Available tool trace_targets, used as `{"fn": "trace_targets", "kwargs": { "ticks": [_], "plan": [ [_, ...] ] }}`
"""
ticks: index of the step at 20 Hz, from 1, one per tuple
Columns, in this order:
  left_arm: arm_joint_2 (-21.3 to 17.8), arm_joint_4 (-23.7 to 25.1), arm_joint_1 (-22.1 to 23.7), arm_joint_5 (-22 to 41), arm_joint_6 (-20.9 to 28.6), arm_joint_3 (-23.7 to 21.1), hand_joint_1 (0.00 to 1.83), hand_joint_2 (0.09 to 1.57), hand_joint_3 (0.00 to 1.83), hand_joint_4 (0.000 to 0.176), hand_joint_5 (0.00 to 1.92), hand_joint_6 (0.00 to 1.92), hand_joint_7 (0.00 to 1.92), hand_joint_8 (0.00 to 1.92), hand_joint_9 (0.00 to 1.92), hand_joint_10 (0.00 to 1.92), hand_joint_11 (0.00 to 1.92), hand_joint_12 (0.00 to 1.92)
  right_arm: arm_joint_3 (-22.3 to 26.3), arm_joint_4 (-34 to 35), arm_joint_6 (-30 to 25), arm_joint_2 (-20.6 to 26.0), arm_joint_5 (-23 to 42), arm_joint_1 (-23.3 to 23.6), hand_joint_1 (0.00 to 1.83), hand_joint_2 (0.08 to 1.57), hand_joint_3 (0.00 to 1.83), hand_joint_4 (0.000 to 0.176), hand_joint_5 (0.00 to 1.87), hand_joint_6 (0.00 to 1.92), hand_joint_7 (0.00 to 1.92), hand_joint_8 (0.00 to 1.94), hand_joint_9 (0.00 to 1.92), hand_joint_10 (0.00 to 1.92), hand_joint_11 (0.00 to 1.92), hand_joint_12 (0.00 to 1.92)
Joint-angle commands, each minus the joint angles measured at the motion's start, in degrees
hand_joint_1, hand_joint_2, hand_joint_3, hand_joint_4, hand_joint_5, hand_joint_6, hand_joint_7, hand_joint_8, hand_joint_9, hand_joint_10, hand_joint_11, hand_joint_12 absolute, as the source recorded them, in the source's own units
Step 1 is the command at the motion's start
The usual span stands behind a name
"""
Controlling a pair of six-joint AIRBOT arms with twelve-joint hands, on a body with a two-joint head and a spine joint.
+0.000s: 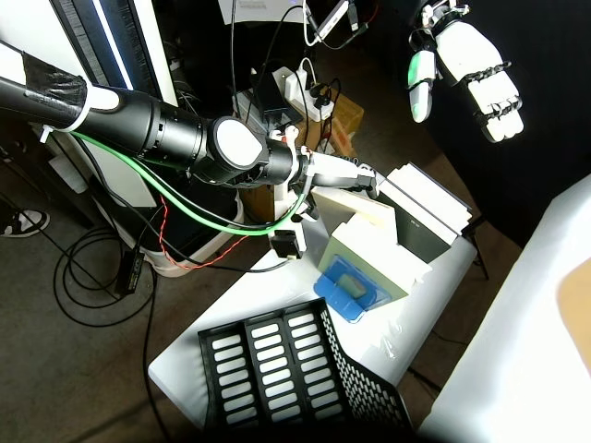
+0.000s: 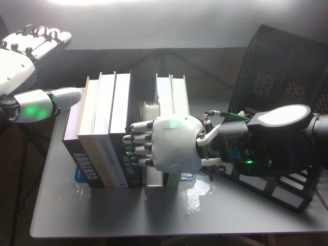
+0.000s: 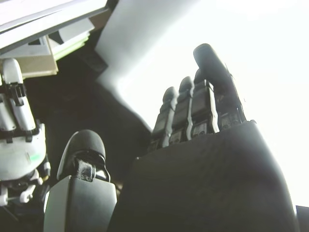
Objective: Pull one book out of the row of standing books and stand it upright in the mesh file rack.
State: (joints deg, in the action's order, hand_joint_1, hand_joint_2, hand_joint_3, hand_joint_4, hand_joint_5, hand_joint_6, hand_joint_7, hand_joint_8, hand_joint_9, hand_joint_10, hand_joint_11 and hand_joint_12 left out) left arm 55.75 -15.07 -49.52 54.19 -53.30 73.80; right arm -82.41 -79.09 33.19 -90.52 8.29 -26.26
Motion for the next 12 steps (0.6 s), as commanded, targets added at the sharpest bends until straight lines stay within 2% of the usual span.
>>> {"fn": "trace_targets", "kwargs": {
  "ticks": [1, 2, 7, 8, 9, 11, 12],
  "plan": [
    [-0.14, -0.69, 0.42, 6.78, -0.02, 0.32, 0.00, 1.26, 0.00, 0.000, 0.00, 0.00, 0.00, 0.00, 0.00, 0.00, 0.00, 1.92, -1.11, -1.34, 0.95, 0.74, -6.22, -0.94, 1.06, 1.12, 0.00, 0.000, 0.44, 0.01, 0.21, 0.00, 0.12, 0.02, 0.00, 0.70],
    [-0.12, -0.62, 0.42, 6.77, -0.02, 0.29, 0.00, 1.22, 0.00, 0.000, 0.04, 0.02, 0.01, 0.00, 0.00, 0.00, 0.00, 1.92, -1.10, -1.45, 0.95, 0.73, -6.23, -0.94, 1.06, 1.12, 0.00, 0.000, 0.44, 0.01, 0.21, 0.00, 0.12, 0.02, 0.00, 0.70],
    [-0.17, -0.82, 0.20, 7.42, -0.02, -0.09, 0.00, 1.29, 0.01, 0.000, 0.00, 0.00, 0.00, 0.00, 0.00, 0.00, 0.00, 1.92, -0.19, -1.37, 0.95, 1.59, -6.23, -0.87, 1.06, 1.12, 0.00, 0.000, 0.44, 0.01, 0.21, 0.00, 0.12, 0.02, 0.00, 0.70],
    [-0.17, -1.09, 0.04, 7.52, -0.02, -0.17, 0.00, 1.30, 0.01, 0.020, 0.00, 0.00, 0.00, 0.00, 0.00, 0.00, 0.00, 1.92, 0.03, -1.32, 0.95, 1.72, -6.17, -0.87, 1.06, 1.12, 0.00, 0.000, 0.44, 0.01, 0.21, 0.00, 0.12, 0.02, 0.00, 0.70],
    [-0.19, -1.49, -0.32, 7.80, -0.02, -0.28, 0.00, 1.32, 0.02, 0.047, 0.00, 0.00, 0.00, 0.00, 0.00, 0.00, 0.00, 1.92, 0.06, -1.33, 0.95, 1.70, -6.16, -0.87, 1.06, 1.12, 0.00, 0.000, 0.44, 0.01, 0.21, 0.00, 0.12, 0.02, 0.00, 0.70],
    [-0.47, -2.18, -1.10, 8.73, -0.02, -0.76, 0.04, 1.35, 0.03, 0.140, 0.00, 0.00, 0.00, 0.00, 0.00, 0.00, 0.00, 1.92, 0.27, -1.32, 0.95, 1.59, -6.03, -0.87, 1.06, 1.12, 0.00, 0.000, 0.44, 0.01, 0.21, 0.00, 0.12, 0.02, 0.00, 0.70],
    [-0.51, -2.39, -1.49, 9.30, -0.02, -0.97, 0.05, 1.36, 0.03, 0.126, 0.00, 0.00, 0.00, 0.00, 0.00, 0.00, 0.00, 1.92, 0.36, -1.42, 0.95, 1.59, -5.93, -0.87, 1.06, 1.12, 0.00, 0.000, 0.44, 0.01, 0.21, 0.00, 0.12, 0.02, 0.00, 0.70]
  ]
}}
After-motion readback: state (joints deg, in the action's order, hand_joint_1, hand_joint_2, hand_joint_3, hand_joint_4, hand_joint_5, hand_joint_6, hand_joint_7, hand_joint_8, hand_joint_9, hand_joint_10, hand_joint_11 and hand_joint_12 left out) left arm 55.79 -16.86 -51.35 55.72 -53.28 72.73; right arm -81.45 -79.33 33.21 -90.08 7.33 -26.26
